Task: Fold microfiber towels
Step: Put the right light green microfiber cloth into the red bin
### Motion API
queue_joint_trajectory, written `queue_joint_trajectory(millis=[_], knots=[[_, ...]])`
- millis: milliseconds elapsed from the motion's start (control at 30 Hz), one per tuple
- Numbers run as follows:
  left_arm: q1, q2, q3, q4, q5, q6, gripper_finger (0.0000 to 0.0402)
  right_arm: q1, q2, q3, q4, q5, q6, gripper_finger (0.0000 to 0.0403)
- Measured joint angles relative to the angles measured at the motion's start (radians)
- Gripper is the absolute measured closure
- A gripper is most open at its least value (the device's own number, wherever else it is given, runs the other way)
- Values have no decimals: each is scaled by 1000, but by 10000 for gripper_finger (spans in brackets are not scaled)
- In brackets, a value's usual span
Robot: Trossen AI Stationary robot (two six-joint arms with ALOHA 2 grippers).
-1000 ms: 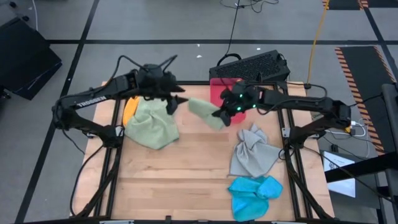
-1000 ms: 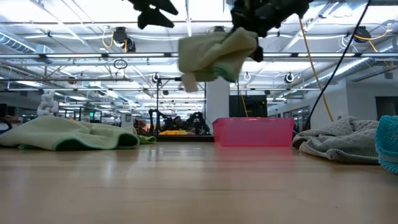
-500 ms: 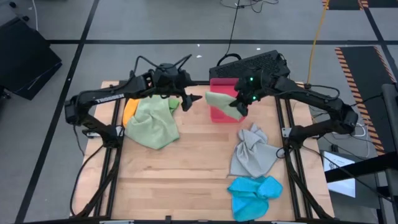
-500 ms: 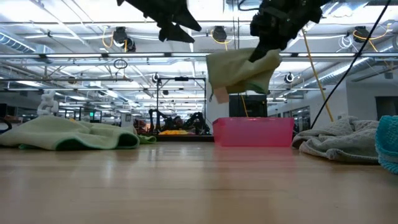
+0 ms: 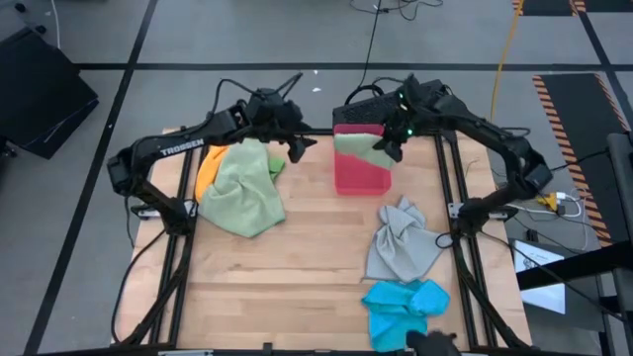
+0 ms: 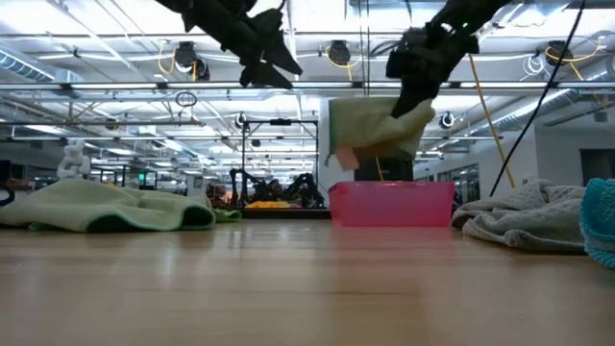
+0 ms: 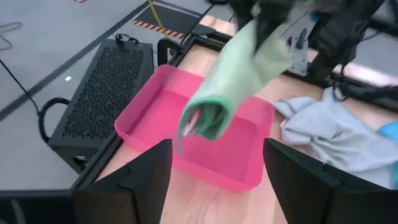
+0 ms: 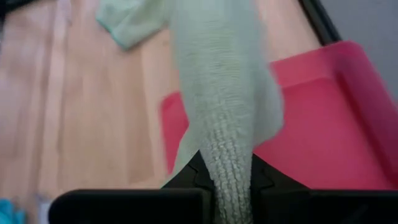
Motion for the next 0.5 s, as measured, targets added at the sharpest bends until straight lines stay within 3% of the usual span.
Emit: queue_joint_trajectory(millis=[200, 500], knots=[[36, -9, 0, -19, 72, -36, 185, -59, 175, 136, -105, -18, -156, 387], [35, -9, 0, -20, 73, -42, 221, -87, 355, 197, -197, -43, -326, 387]])
